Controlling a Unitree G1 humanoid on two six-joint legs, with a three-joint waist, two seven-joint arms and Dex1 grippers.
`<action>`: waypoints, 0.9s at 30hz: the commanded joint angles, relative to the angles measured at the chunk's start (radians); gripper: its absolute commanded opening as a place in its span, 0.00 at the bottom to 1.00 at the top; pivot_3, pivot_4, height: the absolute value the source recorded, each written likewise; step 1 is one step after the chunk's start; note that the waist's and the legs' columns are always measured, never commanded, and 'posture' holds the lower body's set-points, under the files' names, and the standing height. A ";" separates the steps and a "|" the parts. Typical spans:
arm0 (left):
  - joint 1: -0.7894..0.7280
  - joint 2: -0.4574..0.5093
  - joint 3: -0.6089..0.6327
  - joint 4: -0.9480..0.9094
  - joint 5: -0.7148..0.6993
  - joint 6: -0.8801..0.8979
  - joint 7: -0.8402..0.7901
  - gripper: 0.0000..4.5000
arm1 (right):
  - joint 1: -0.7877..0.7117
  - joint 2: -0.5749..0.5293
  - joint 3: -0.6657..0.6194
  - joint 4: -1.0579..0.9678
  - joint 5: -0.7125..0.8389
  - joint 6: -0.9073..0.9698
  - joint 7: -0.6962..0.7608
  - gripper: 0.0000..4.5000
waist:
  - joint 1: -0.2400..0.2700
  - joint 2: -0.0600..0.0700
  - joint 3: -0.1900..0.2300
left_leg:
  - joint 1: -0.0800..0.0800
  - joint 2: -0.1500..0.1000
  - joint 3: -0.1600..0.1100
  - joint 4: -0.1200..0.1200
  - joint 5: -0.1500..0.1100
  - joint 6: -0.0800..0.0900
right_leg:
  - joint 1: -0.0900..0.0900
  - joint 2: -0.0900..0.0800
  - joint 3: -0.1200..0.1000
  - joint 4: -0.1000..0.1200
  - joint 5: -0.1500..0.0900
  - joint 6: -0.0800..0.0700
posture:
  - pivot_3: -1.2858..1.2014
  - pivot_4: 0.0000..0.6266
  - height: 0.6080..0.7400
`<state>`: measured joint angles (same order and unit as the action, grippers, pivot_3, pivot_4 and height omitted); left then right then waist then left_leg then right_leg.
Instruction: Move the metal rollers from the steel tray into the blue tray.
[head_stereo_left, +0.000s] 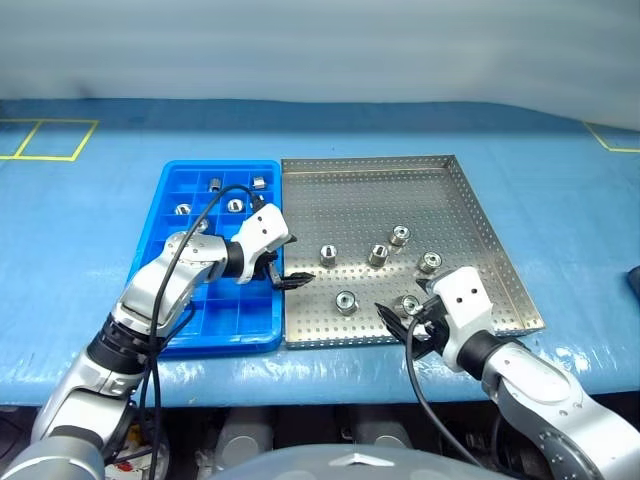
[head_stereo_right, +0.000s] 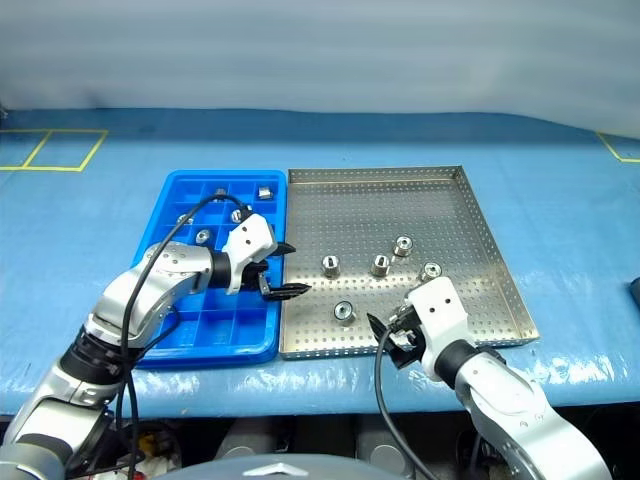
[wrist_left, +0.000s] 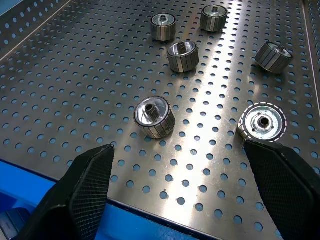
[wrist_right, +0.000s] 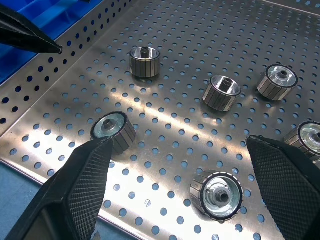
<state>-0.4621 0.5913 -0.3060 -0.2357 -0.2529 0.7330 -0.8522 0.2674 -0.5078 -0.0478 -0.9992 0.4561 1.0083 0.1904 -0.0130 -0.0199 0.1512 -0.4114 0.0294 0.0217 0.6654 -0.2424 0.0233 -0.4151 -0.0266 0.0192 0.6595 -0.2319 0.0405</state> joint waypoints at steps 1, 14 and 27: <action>-0.018 -0.003 0.006 -0.005 0.006 -0.014 -0.004 1.00 | -0.004 -0.007 -0.021 -0.042 -0.001 -0.007 0.004 0.99 | -0.001 0.000 0.000 | 0.000 0.000 0.000 0.000 0.000 0.000 | 0.000 0.000 0.000 0.000 0.000 0.000 | 0.51 0.24 1.00; -0.017 -0.011 0.012 -0.006 -0.001 -0.023 -0.014 1.00 | -0.009 -0.006 -0.019 -0.040 -0.003 -0.001 0.009 0.99 | 0.000 0.000 0.000 | 0.000 0.000 0.000 0.000 0.000 0.000 | 0.000 0.000 0.000 0.000 0.000 0.000 | 0.51 0.24 1.00; -0.013 -0.027 0.029 -0.003 -0.003 -0.010 0.004 1.00 | -0.006 -0.005 -0.014 -0.044 -0.003 0.003 0.006 0.99 | 0.000 0.000 0.000 | 0.000 0.000 0.000 0.000 0.000 0.000 | 0.000 0.000 0.000 0.000 0.000 0.000 | 0.51 0.24 1.00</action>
<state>-0.4620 0.5709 -0.3020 -0.2339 -0.2467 0.7301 -0.8508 0.2626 -0.5103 -0.0478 -1.0011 0.4530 1.0137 0.1964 -0.0132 -0.0199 0.1512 -0.4114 0.0293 0.0217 0.6655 -0.2424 0.0233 -0.4151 -0.0265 0.0192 0.6596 -0.2319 0.0406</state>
